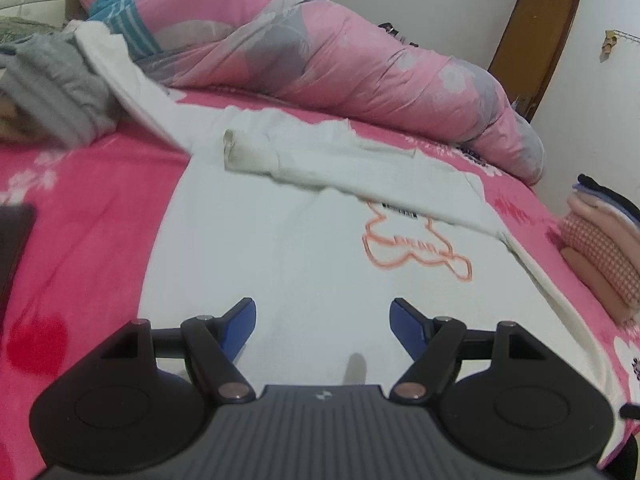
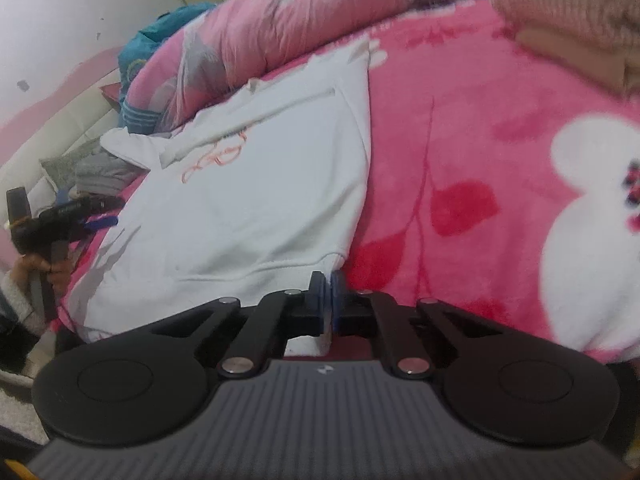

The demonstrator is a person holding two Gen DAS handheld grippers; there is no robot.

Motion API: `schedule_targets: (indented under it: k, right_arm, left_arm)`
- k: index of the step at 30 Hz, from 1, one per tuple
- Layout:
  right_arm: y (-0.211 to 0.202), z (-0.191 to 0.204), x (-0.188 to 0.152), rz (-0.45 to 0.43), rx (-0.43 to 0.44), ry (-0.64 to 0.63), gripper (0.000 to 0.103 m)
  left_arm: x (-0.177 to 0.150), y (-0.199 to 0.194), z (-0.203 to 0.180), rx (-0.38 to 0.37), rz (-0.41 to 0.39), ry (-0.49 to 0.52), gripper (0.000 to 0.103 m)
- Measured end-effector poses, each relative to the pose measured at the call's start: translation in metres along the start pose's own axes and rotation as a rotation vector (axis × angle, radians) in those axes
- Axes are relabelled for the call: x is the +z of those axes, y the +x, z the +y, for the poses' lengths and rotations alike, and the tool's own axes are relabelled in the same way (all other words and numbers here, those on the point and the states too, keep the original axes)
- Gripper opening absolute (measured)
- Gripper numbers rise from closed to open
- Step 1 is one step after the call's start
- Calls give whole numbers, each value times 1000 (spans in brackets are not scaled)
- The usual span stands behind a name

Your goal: Fold clothes

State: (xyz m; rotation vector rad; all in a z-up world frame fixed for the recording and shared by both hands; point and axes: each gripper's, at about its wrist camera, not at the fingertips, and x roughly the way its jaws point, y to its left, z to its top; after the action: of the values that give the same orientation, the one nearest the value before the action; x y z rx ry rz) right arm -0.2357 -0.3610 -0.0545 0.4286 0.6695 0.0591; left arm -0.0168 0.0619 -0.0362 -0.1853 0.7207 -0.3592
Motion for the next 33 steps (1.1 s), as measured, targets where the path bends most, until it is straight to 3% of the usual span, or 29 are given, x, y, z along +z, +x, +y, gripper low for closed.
schedule_targets:
  k: [7,11,17,23,28,33]
  right_arm:
    - [-5,-1,-7,12,-52,18,0]
    - [3,-6,-19,65,-252,-70,0]
    - [-24,-20,-8,-52,-249,-6,2]
    - [1,-1,41,-114,-112,-66,3]
    - [70,43,91,-101,80,-125,3]
    - [156,71,126,-57,218,-132,14]
  left_arm:
    - [-12,-9,2,18,18,26,75]
    - [-19,-14,3,30,27,42,75]
    - [-18,-20,10,54,20,51,75]
    - [17,-25,28,102,-56,9,77]
    - [64,-20,51,189,-142,-57,78]
    - [136,-2,80,290,-260,-114,78]
